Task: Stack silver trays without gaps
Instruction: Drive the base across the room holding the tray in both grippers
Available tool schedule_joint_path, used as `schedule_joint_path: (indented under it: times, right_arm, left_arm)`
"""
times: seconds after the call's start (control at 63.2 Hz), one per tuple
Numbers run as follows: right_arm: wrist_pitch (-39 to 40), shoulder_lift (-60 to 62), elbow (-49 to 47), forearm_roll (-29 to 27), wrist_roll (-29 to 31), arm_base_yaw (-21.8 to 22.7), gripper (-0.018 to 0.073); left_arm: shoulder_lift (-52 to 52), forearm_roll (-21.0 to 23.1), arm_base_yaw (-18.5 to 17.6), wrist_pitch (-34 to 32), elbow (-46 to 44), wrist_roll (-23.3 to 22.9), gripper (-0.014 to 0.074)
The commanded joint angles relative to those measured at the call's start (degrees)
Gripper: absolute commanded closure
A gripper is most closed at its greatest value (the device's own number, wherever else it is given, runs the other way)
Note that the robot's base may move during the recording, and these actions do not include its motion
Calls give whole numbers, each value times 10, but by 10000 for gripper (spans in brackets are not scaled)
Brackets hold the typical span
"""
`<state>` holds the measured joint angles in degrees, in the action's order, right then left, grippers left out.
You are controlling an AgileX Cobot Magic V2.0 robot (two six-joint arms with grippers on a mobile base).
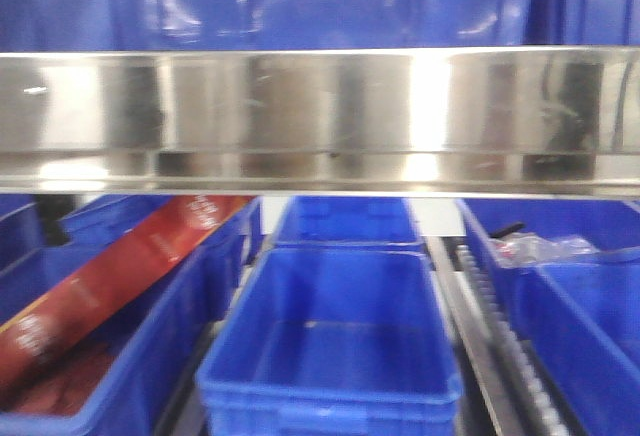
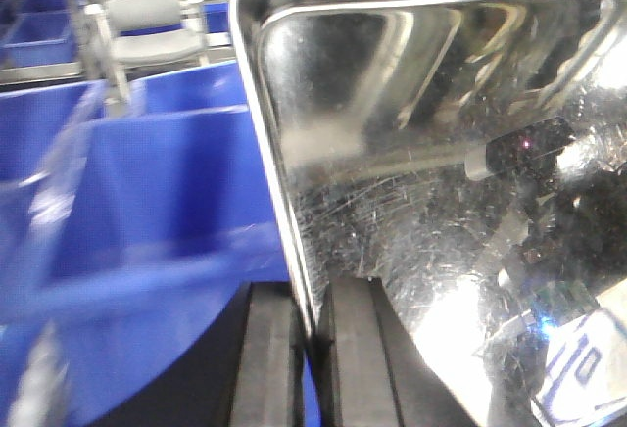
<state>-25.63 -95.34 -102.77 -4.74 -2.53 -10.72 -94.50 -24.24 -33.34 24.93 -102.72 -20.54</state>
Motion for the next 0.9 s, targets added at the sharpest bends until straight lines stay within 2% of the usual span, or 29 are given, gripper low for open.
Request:
schedule_joint_path:
  times: [0.0,0.886]
  right_arm:
    - [33,11,-7,-6,10,-4,640]
    - [33,11,-7,-6,10,-4,640]
  left_arm:
    - [9,6,-5,-37,-4,6,585]
    - [9,5,-5,-37,-4,6,585]
